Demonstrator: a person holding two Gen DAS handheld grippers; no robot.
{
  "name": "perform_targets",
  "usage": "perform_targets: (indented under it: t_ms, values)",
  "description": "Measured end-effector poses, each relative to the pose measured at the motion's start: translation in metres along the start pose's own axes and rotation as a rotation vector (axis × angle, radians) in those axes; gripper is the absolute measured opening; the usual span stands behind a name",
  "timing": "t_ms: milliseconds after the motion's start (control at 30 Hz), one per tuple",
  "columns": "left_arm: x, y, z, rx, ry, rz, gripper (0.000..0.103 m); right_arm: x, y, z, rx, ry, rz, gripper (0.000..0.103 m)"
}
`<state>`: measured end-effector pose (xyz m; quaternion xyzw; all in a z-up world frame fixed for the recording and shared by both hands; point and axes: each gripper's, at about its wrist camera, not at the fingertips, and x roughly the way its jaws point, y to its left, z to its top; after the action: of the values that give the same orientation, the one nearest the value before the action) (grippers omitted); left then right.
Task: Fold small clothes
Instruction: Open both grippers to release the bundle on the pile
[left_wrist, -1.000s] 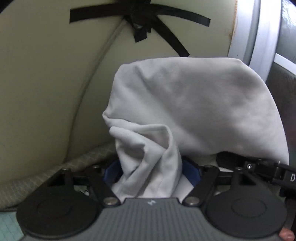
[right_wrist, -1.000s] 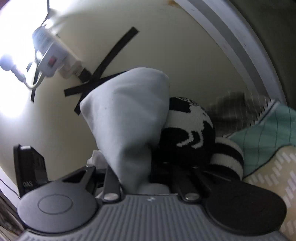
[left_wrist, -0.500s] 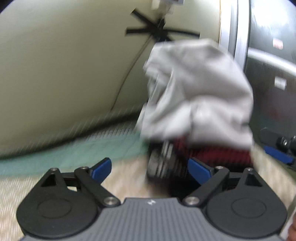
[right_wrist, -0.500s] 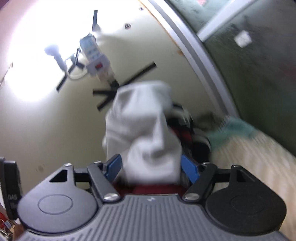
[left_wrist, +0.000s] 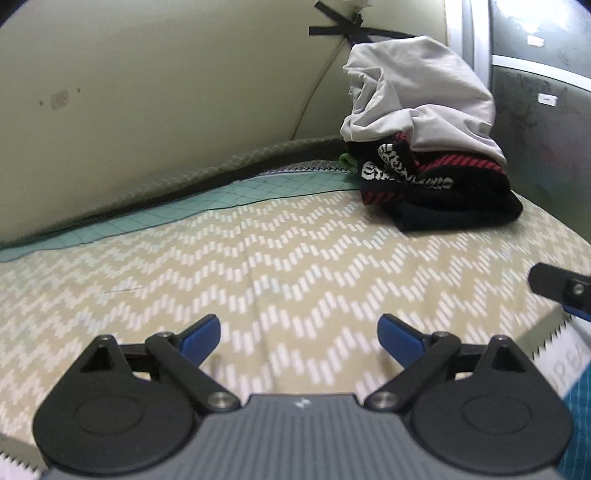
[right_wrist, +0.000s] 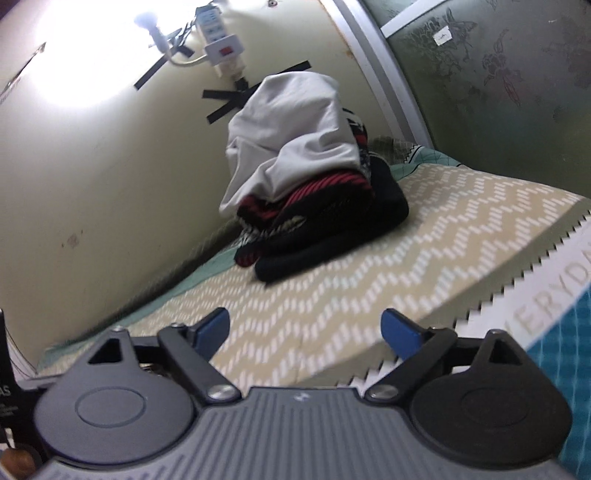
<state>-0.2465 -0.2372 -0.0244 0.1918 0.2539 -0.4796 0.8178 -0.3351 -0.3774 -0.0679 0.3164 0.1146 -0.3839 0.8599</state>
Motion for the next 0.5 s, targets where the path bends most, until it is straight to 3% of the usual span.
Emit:
perform_targets:
  t_ms: [133, 500]
  values:
    - [-0.014, -0.002, -0.009, 0.04, 0.0, 0.026, 0.095, -0.009, 0.009, -0.011, -0.006, -0.003, -0.021, 0.088]
    - [-0.027, 0.009, -0.019, 0.01, -0.008, 0.054, 0.098, -0.013, 0.018, -0.017, -0.028, -0.018, -0.054, 0.088]
